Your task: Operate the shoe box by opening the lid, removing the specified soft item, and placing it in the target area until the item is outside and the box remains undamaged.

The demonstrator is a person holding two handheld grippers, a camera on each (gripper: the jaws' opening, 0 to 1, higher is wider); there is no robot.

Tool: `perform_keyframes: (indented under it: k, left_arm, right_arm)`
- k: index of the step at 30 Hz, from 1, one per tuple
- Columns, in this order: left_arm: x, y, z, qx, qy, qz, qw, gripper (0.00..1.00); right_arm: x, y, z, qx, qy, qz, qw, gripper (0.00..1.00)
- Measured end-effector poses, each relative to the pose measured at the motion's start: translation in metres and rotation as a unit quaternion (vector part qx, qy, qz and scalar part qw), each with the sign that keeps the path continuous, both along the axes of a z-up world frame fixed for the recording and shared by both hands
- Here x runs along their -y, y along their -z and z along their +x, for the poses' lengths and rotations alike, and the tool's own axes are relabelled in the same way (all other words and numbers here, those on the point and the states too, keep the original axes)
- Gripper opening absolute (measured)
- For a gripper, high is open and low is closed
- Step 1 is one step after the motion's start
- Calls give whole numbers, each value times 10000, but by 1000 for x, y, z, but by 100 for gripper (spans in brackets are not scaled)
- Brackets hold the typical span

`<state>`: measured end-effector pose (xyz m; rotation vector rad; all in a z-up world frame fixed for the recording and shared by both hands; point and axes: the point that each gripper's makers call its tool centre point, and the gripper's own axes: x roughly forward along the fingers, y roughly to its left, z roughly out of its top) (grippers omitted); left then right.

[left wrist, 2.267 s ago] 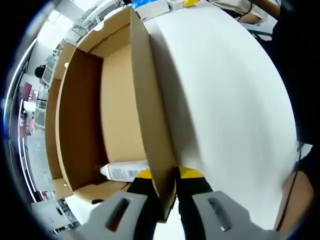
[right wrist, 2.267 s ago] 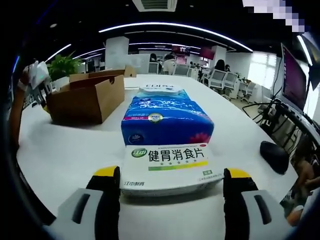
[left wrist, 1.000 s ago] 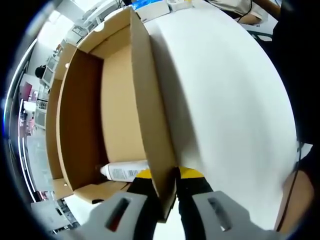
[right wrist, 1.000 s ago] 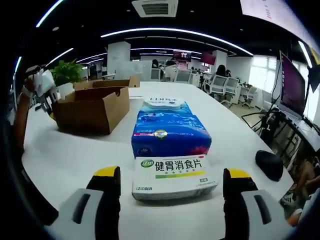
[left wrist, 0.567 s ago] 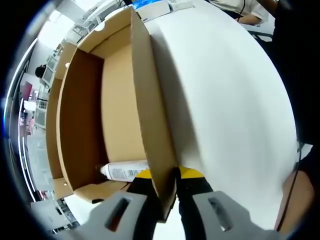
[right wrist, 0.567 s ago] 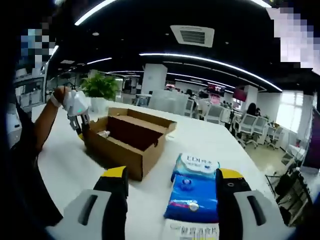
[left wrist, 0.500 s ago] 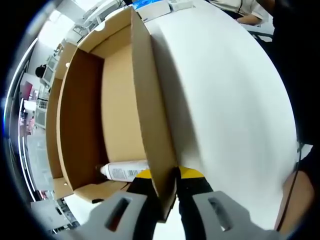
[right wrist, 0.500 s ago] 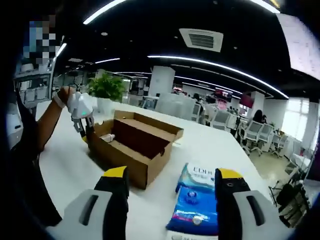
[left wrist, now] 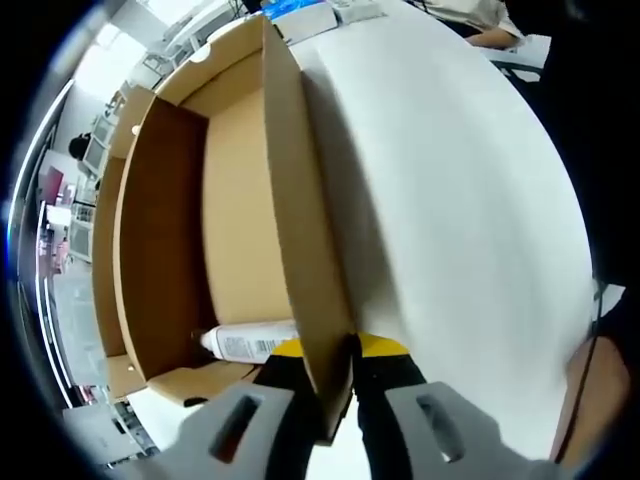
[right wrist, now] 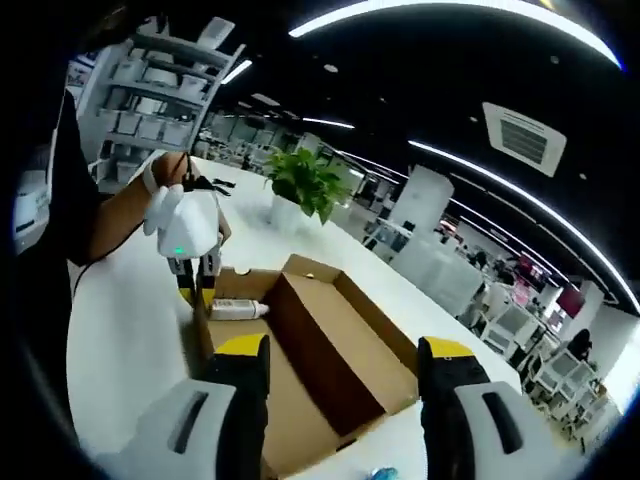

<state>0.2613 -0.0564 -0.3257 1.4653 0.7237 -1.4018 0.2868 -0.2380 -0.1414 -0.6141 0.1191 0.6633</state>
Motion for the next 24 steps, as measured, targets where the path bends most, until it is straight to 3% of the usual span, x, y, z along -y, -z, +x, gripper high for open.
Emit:
perform_keyframes:
  k: [6,15,20,23,24]
  left_arm:
    - [-1,0,0,-25,27,13,10000,10]
    - [-2,-1,0,-48,48,-15,10000,10]
    - [-2,-1,-1,-83,142,-43,9999,10]
    - [-2,-2,-1,-103,138,-79,9998,10]
    - [-2,-2,-1,-100,147,-69,9998,10]
  right_arm:
    - [-26,17,31,-199,-446,-341,9982,60]
    - [-54,40,50,-385,-1031,-624,9920,61]
    - [-78,63,61,-502,-1522,-932,9827,61]
    - [-94,80,58,-504,-1929,-1411,9697,62]
    - [-101,87,55,-441,-2133,-1631,9623,62]
